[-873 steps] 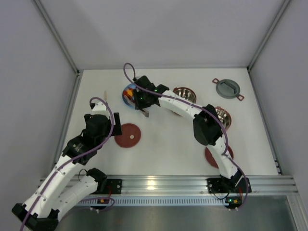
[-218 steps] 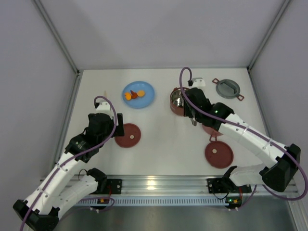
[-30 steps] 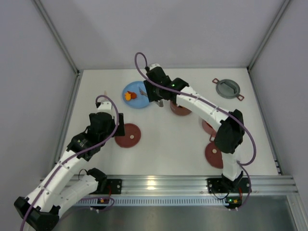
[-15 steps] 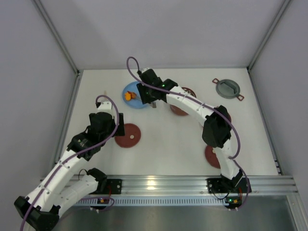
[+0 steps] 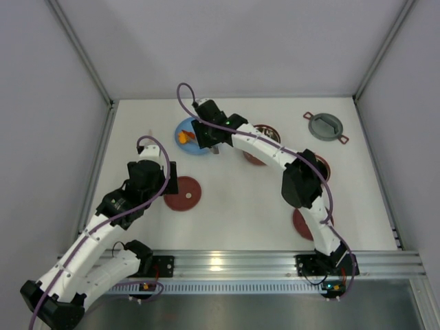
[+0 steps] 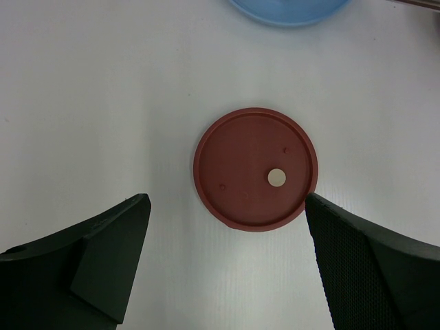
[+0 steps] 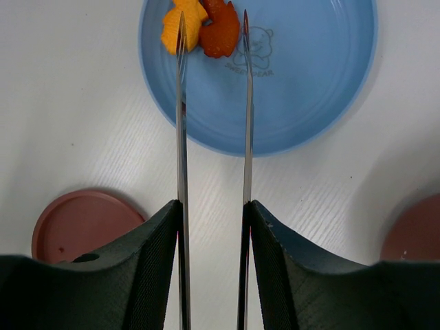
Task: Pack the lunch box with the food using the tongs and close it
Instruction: Pick up the fake food from the plate.
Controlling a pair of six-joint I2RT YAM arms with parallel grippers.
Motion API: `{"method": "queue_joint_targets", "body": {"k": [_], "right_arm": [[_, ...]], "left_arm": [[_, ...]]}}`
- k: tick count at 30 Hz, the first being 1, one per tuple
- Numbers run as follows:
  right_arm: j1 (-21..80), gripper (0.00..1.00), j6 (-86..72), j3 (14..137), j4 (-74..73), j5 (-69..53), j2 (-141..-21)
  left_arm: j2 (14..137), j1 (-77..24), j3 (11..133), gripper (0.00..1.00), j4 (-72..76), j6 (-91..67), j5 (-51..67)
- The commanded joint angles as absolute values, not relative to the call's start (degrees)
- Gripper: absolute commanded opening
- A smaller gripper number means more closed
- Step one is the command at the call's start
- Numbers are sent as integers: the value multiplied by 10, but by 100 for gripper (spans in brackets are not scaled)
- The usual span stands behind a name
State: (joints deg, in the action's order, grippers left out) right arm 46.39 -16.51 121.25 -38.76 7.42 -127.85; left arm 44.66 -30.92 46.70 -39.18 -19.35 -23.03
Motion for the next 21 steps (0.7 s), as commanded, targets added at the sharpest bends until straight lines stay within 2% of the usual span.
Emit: {"method": "queue_joint_targets", "body": {"k": [1,13,21], "right_arm": [[466,44,-160,1255,-350,76,-1292],[461,43,-163,1256,-362,97,-1303],[459,43,-169,1213,-346,100,-1269]], "left_arm": [[446,-312,471,99,-387,-192,-237],[448,-312,471,99,-386,-191,-237],[449,-312,471,99,-386,-191,-236]]}}
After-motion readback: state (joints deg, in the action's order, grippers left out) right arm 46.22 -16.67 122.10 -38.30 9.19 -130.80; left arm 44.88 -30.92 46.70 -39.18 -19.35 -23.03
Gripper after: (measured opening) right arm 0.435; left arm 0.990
